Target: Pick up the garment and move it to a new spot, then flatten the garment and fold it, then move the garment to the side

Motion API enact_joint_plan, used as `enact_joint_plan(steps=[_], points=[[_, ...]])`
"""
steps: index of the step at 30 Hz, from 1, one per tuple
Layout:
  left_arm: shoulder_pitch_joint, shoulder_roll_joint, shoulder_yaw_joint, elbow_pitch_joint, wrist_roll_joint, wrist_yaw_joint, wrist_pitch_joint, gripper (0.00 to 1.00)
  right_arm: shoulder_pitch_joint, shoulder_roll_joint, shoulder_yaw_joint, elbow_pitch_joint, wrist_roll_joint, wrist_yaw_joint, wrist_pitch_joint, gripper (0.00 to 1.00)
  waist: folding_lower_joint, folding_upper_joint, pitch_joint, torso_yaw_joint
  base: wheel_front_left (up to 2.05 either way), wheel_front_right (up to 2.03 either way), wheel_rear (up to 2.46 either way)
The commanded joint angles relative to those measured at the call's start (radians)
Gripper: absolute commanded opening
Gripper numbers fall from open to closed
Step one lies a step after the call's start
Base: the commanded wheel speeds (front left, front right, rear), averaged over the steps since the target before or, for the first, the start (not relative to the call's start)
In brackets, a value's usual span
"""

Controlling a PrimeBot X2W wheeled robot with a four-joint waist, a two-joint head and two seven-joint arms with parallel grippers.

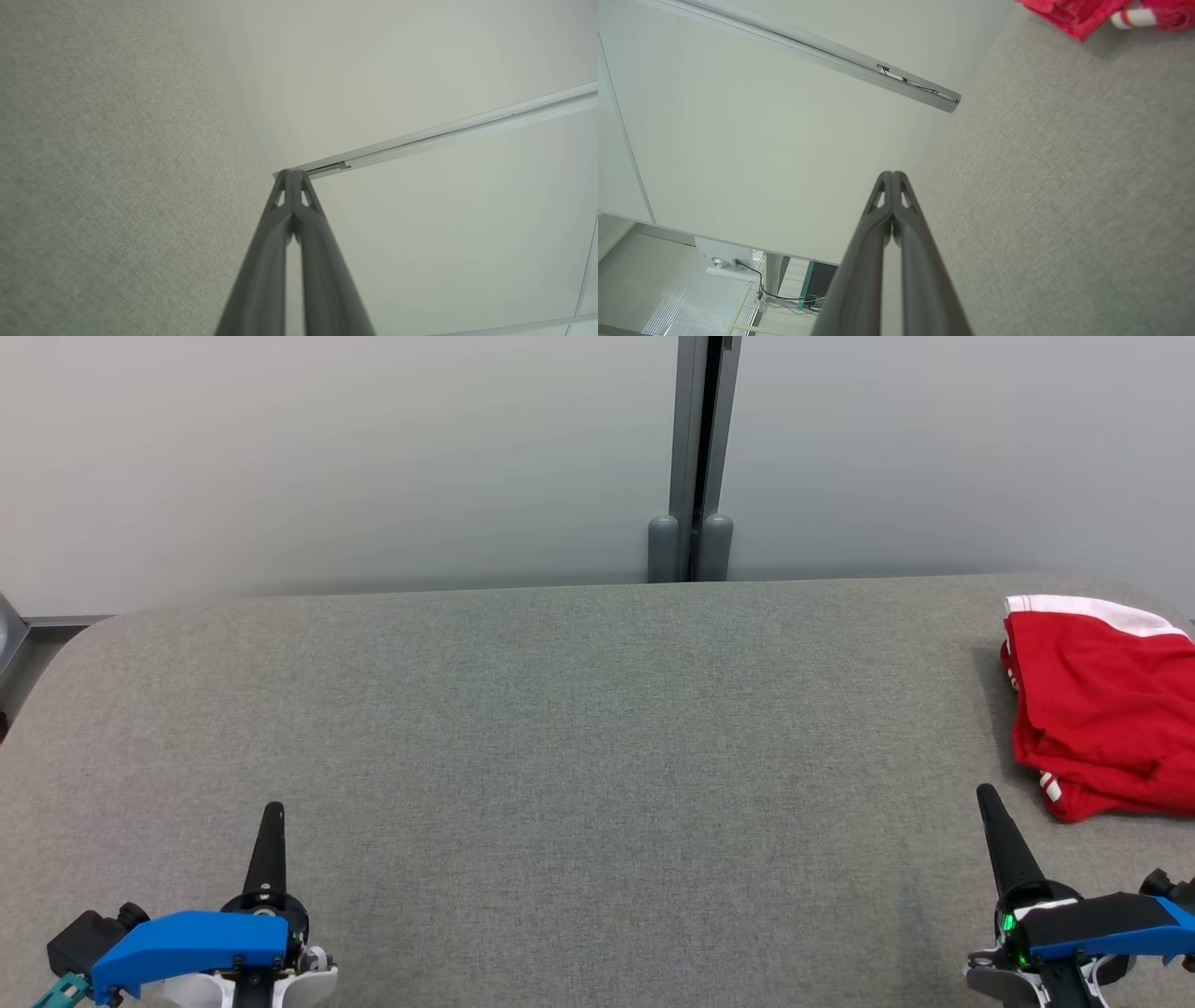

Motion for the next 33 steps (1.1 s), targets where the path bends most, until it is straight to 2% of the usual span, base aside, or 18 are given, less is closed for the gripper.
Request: enact_joint_plan(steps=[1,33], points=[[-0.020,0.000,0.006,-0.015,-0.023,-0.002,0.008,0.00,-0.018,-0.008,-0.003,-0.004,0.029,0.000,0.005,0.00,-0.0001,-0.0001,0.000,0.000,0.00,0.00,0.00],[-0.031,-0.017,0.054,-0.051,-0.246,-0.002,0.075,0.00,-0.034,-0.010,-0.004,0.002,0.289,0.000,0.036,0.00,-0.0001,-0.0001,0.003,-0.003,0.00,0.00,0.00]])
